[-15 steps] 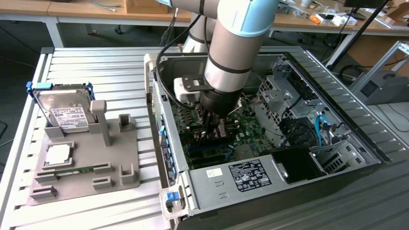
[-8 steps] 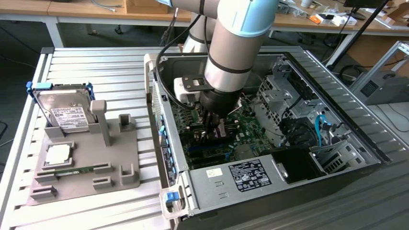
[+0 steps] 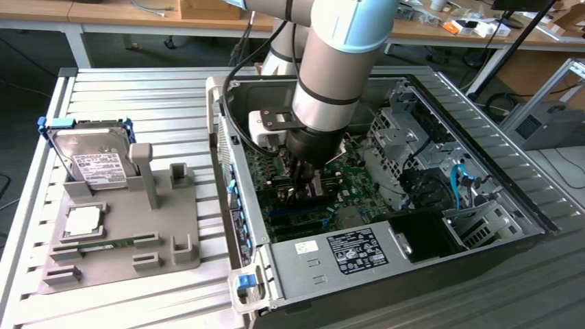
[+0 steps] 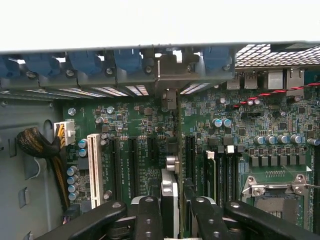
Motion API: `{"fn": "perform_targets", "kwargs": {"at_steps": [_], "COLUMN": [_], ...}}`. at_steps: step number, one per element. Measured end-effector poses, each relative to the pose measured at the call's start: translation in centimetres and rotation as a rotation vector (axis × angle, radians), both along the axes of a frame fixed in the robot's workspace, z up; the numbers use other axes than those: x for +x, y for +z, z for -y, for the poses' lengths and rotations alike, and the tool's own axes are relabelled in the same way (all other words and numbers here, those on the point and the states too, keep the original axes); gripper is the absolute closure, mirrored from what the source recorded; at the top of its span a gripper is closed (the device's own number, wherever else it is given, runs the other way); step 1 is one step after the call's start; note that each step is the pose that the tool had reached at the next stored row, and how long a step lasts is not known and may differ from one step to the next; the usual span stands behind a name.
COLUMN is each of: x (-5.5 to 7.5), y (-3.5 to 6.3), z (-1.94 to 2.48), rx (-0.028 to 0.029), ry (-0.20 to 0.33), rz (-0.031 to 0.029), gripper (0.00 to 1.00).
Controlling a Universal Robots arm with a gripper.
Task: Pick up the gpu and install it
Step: 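Insert the gpu into the slot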
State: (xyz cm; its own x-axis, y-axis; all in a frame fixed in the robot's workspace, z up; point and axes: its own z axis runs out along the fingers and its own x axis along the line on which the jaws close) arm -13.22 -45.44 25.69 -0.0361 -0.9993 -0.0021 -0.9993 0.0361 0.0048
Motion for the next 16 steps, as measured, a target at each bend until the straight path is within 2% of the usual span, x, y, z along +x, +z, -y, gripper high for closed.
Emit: {"fn": "perform_targets", "kwargs": {"at_steps": [10, 16], "x": [0.01, 0.01], "y": [-0.29, -0.29], "z": [0.00, 0.00], "rx": [0.0086, 0.0089], "ry": [0.000, 0.000], "rz": [0.0000, 0.0000], "gripper": [0.73, 0.73]}}
